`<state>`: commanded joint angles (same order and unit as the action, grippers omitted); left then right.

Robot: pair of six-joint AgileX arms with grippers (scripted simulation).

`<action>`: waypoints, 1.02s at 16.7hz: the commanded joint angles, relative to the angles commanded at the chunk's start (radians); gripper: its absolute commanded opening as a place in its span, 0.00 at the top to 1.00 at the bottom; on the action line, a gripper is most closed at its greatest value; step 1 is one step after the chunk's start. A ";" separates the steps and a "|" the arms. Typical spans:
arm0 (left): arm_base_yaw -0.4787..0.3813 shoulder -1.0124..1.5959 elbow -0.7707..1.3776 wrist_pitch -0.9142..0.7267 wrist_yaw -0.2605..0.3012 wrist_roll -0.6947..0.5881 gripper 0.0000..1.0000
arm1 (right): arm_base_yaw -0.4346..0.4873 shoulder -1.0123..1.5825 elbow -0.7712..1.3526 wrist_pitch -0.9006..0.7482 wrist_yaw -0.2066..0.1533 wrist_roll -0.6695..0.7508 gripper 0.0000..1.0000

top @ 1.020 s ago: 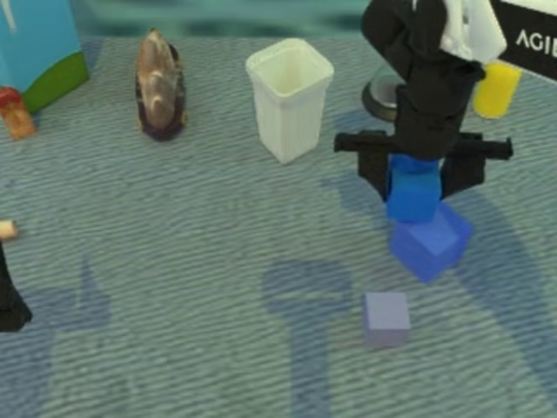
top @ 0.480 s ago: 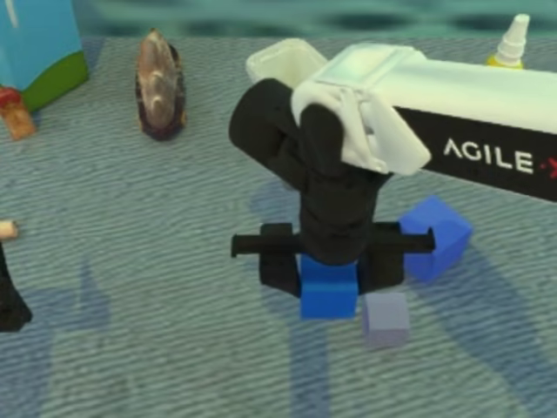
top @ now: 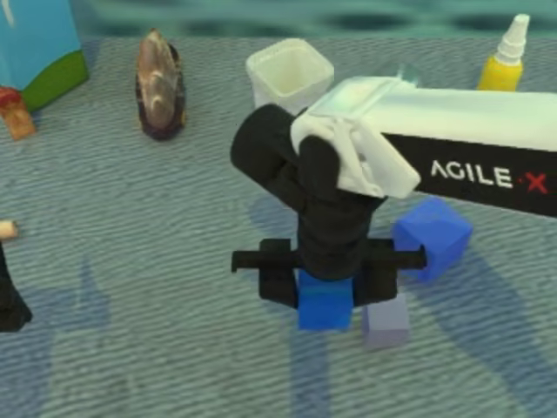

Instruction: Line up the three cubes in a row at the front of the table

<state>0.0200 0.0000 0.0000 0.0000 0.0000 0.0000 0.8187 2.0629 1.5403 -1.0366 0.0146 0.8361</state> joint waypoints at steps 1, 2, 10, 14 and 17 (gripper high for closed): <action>0.000 0.000 0.000 0.000 0.000 0.000 0.00 | 0.001 0.011 -0.026 0.042 0.000 0.000 1.00; 0.000 0.000 0.000 0.000 0.000 0.000 0.00 | 0.002 0.022 -0.050 0.080 0.000 0.000 1.00; 0.000 0.000 0.000 0.000 0.000 0.000 0.00 | 0.006 0.044 -0.094 0.136 0.001 0.000 0.85; 0.000 0.000 0.000 0.000 0.000 0.000 0.00 | 0.006 0.044 -0.094 0.136 0.001 0.000 0.55; 0.000 0.000 0.000 0.000 0.000 0.000 0.00 | 0.006 0.044 -0.094 0.136 0.001 0.000 0.32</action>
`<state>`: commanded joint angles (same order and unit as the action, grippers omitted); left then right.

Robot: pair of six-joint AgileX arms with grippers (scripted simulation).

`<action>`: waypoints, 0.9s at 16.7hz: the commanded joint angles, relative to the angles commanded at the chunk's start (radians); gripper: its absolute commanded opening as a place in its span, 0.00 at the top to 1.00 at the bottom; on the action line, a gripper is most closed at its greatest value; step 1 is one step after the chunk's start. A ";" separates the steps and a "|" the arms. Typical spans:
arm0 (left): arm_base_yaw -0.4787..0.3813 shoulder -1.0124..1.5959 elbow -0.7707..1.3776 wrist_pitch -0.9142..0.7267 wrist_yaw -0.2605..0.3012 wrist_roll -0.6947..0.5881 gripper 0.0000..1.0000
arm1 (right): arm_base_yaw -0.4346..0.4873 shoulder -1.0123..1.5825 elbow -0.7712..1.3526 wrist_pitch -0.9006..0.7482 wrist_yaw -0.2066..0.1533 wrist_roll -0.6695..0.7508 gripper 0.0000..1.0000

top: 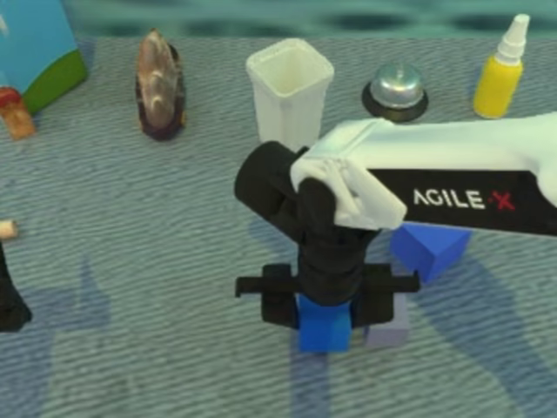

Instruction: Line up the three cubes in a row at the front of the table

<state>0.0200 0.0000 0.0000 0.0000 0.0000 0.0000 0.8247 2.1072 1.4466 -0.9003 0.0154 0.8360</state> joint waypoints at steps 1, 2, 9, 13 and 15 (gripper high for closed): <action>0.000 0.000 0.000 0.000 0.000 0.000 0.00 | 0.000 0.000 0.000 0.000 0.000 0.000 0.25; 0.000 0.000 0.000 0.000 0.000 0.000 0.00 | 0.000 0.000 0.000 0.000 0.000 0.000 0.17; 0.000 0.000 0.000 0.000 0.000 0.000 0.00 | 0.000 0.000 0.000 0.000 0.000 0.000 0.00; 0.000 0.000 0.000 0.000 0.000 0.000 0.00 | -0.002 -0.001 0.000 0.000 0.000 0.000 0.00; 0.000 0.000 0.000 0.000 0.000 0.000 0.00 | 0.000 -0.005 0.015 -0.017 0.000 0.001 0.00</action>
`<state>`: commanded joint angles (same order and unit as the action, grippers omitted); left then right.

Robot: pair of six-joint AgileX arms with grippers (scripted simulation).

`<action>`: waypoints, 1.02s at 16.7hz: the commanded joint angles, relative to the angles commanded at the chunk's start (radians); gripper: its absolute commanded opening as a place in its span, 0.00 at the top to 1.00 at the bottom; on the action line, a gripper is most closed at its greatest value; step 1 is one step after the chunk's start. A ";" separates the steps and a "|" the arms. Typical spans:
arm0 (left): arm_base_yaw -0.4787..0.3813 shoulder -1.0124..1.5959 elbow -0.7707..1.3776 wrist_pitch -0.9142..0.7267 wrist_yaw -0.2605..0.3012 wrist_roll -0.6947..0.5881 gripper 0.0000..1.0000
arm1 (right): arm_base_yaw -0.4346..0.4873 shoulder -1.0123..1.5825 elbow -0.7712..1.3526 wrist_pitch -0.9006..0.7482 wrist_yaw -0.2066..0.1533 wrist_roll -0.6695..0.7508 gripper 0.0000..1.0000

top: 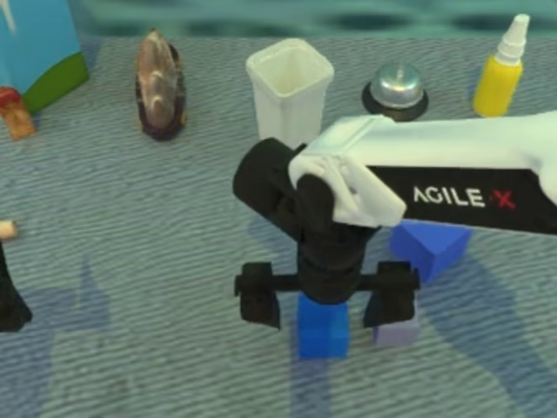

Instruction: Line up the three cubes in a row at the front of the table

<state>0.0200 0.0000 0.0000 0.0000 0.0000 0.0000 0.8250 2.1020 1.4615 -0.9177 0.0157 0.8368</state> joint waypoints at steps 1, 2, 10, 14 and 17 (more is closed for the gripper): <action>0.000 0.000 0.000 0.000 0.000 0.000 0.00 | 0.001 -0.007 0.018 -0.024 0.000 0.001 0.00; 0.000 0.000 0.000 0.000 0.000 0.000 0.00 | 0.001 -0.017 0.039 -0.057 0.000 0.003 0.00; 0.000 0.000 0.000 0.000 0.000 0.000 0.00 | 0.009 -0.078 0.151 -0.230 -0.001 -0.001 0.00; 0.000 0.000 0.000 0.000 0.000 0.000 0.00 | -0.010 -0.072 0.153 -0.228 -0.001 -0.035 0.00; 0.000 0.000 0.000 0.000 0.000 0.000 0.00 | -0.060 -0.063 0.165 -0.231 -0.001 -0.157 0.00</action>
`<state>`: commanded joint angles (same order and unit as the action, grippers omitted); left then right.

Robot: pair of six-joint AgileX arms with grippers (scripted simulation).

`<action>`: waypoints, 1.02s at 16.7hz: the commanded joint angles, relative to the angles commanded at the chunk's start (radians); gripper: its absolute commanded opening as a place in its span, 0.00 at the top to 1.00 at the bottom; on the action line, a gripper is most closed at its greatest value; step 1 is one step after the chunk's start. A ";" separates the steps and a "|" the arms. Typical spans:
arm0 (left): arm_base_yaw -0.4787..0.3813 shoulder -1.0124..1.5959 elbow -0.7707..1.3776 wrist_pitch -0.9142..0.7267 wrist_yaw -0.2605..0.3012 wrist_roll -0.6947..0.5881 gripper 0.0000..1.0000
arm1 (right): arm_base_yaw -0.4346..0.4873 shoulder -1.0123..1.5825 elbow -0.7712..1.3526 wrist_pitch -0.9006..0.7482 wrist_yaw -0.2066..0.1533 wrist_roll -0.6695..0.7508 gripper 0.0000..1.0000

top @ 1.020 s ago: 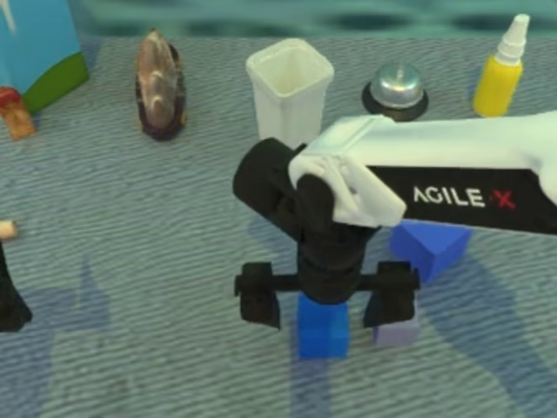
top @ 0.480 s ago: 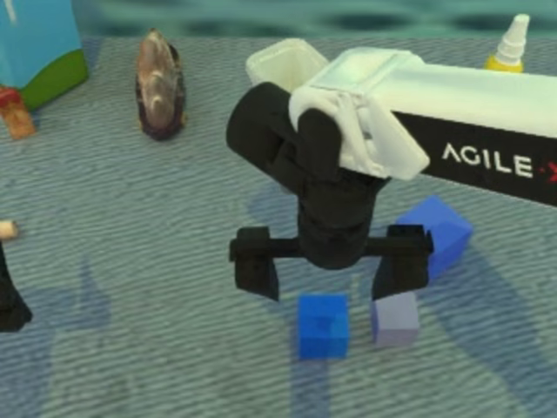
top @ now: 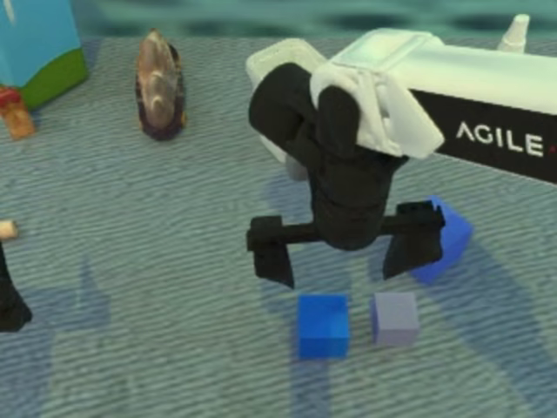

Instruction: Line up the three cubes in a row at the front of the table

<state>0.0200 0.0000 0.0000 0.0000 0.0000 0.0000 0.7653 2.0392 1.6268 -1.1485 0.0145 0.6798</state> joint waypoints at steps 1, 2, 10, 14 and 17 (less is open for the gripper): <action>0.000 0.000 0.000 0.000 0.000 0.000 0.00 | -0.023 0.004 0.004 -0.002 -0.001 -0.058 0.00; 0.000 0.000 0.000 0.000 0.000 0.000 0.00 | -0.048 0.009 0.009 -0.004 -0.002 -0.124 0.00; 0.000 0.000 0.000 0.000 0.000 0.000 0.00 | -0.270 0.043 0.033 -0.020 -0.012 -0.744 0.00; 0.000 0.000 0.000 0.000 0.000 0.000 0.00 | -0.343 0.043 0.045 -0.016 -0.013 -0.910 0.00; 0.000 0.000 0.000 0.000 0.000 0.000 0.00 | -0.352 0.042 0.047 -0.014 -0.013 -0.930 0.00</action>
<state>0.0200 0.0000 0.0000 0.0000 0.0000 0.0000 0.4131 2.0815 1.6735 -1.1628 0.0020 -0.2497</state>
